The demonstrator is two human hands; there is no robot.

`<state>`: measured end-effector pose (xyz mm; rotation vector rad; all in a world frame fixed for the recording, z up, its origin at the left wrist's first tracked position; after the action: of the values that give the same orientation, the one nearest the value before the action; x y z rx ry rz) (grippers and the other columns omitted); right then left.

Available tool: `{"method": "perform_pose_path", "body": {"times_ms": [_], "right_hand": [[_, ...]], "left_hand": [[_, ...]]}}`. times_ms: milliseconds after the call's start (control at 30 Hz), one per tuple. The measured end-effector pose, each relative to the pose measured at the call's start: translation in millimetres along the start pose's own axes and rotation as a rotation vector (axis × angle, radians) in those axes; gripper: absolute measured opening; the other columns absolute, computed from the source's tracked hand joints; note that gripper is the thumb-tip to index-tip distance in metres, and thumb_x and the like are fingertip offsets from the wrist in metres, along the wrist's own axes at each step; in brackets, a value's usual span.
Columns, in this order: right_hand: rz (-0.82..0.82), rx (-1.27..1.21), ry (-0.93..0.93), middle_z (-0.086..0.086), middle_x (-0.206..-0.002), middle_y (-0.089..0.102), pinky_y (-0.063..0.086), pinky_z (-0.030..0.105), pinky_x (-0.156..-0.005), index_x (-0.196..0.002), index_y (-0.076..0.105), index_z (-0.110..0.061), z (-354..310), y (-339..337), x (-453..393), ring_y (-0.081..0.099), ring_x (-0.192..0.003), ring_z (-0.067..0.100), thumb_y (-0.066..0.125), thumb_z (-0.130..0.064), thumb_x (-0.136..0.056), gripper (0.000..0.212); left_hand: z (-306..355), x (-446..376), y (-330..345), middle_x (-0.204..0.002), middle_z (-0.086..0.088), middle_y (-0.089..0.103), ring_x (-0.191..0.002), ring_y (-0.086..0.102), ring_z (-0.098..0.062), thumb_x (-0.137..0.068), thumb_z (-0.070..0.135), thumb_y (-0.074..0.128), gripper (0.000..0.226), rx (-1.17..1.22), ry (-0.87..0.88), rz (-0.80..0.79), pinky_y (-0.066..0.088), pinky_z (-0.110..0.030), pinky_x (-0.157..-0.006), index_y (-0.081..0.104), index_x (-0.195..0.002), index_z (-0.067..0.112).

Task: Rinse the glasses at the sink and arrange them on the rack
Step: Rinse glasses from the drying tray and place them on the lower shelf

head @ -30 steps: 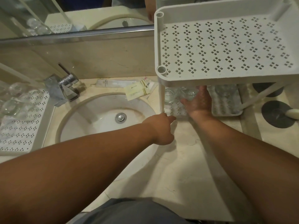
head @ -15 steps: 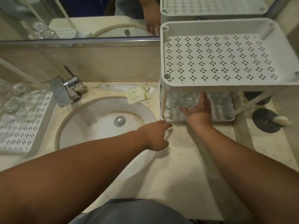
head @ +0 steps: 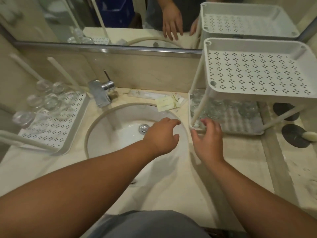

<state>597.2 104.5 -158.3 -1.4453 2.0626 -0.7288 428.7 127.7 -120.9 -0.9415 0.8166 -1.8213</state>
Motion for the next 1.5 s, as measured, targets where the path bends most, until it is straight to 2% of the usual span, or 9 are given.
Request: {"method": "perform_pose_path", "body": {"times_ms": [333, 667, 867, 1000, 1100, 1167, 1333, 1400, 1500], "right_hand": [[-0.147, -0.198, -0.212, -0.015, -0.114, 0.048, 0.045, 0.027, -0.088, -0.119, 0.057, -0.027, -116.6, 72.6, 31.4, 0.053, -0.105, 0.011, 0.067, -0.021, -0.089, 0.033], [-0.254, -0.252, -0.428, -0.014, -0.114, 0.046, 0.044, 0.025, -0.084, -0.122, 0.057, -0.025, -253.5, 160.3, 41.2, 0.054, -0.103, 0.011, 0.066, -0.020, -0.087, 0.036], [-0.345, -0.256, -0.495, -0.017, -0.112, 0.044, 0.036, 0.007, -0.074, -0.117, 0.058, -0.032, -317.0, 207.1, 50.5, 0.052, -0.089, -0.005, 0.066, -0.025, -0.087, 0.032], [-0.388, -0.210, -0.488, -0.015, -0.113, 0.046, 0.040, 0.014, -0.074, -0.115, 0.061, -0.028, -345.0, 231.7, 55.4, 0.056, -0.083, 0.000, 0.067, -0.024, -0.088, 0.028], [-0.432, -0.160, -0.494, -0.010, -0.116, 0.047, 0.039, 0.011, -0.074, -0.115, 0.061, -0.025, -359.9, 247.6, 59.1, 0.060, -0.080, 0.006, 0.067, -0.022, -0.088, 0.028], [-0.455, -0.130, -0.499, -0.007, -0.120, 0.048, 0.046, 0.021, -0.080, -0.117, 0.061, -0.023, -366.7, 256.4, 60.4, 0.063, -0.079, 0.010, 0.066, -0.021, -0.088, 0.029], [-0.512, -0.032, -0.503, -0.004, -0.134, 0.042, 0.051, 0.034, -0.086, -0.121, 0.059, -0.022, -374.2, 276.2, 59.8, 0.065, -0.080, 0.015, 0.065, -0.021, -0.088, 0.033], [-0.539, 0.016, -0.494, -0.001, -0.143, 0.037, 0.051, 0.035, -0.088, -0.122, 0.058, -0.021, -375.6, 283.6, 58.0, 0.066, -0.086, 0.019, 0.064, -0.021, -0.088, 0.034], [-0.558, 0.056, -0.483, -0.001, -0.148, 0.034, 0.050, 0.034, -0.089, -0.121, 0.057, -0.022, -376.8, 290.7, 55.2, 0.066, -0.089, 0.019, 0.064, -0.021, -0.088, 0.034]], "left_hand": [[-77.0, 46.7, -92.1, -0.144, 0.006, 0.053, -0.131, 0.047, -0.023, -0.095, 0.032, 0.053, 0.047, -0.062, -0.096, 0.295, 0.039, -0.043, -0.107, 0.048, -0.141, 0.032], [-184.3, 108.4, -208.8, -0.136, 0.002, 0.059, -0.127, 0.051, -0.025, -0.090, 0.031, 0.056, 0.047, -0.043, -0.189, 0.521, 0.043, -0.045, -0.104, 0.053, -0.137, 0.030], [-245.9, 133.8, -254.1, -0.137, 0.000, 0.058, -0.125, 0.054, -0.019, -0.090, 0.031, 0.058, 0.049, -0.013, -0.249, 0.613, 0.045, -0.038, -0.104, 0.053, -0.139, 0.026], [-293.3, 144.2, -256.7, -0.139, 0.001, 0.057, -0.125, 0.055, -0.019, -0.092, 0.032, 0.060, 0.048, 0.093, -0.351, 0.640, 0.042, -0.033, -0.101, 0.054, -0.138, 0.024], [-323.4, 148.4, -249.0, -0.138, -0.002, 0.056, -0.122, 0.055, -0.020, -0.090, 0.032, 0.061, 0.047, 0.175, -0.414, 0.639, 0.041, -0.029, -0.096, 0.055, -0.136, 0.025], [-338.7, 147.4, -241.2, -0.140, -0.005, 0.052, -0.121, 0.055, -0.022, -0.089, 0.030, 0.062, 0.049, 0.233, -0.431, 0.630, 0.037, -0.025, -0.091, 0.054, -0.137, 0.025], [-367.2, 138.2, -223.8, -0.156, -0.006, 0.029, -0.090, 0.055, -0.016, -0.089, 0.031, 0.062, 0.058, 0.336, -0.512, 0.558, 0.044, -0.026, -0.077, 0.044, -0.144, 0.025], [-376.6, 134.1, -219.1, -0.158, -0.006, 0.024, -0.106, 0.058, -0.021, -0.088, 0.030, 0.062, 0.060, 0.364, -0.533, 0.536, 0.051, -0.030, -0.083, 0.042, -0.145, 0.027], [-387.6, 128.9, -214.7, -0.155, -0.008, 0.029, -0.130, 0.047, -0.029, -0.088, 0.027, 0.062, 0.064, 0.384, -0.569, 0.531, 0.051, -0.043, -0.096, 0.039, -0.147, 0.024]]}}
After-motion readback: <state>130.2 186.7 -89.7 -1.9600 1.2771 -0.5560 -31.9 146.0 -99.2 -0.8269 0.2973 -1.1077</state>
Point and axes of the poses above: each hand's wrist, its own x-axis away from the middle knuckle, its own y-axis out of the palm, z = x × y, the point moved 2 cm from there along -x, towards the middle knuckle
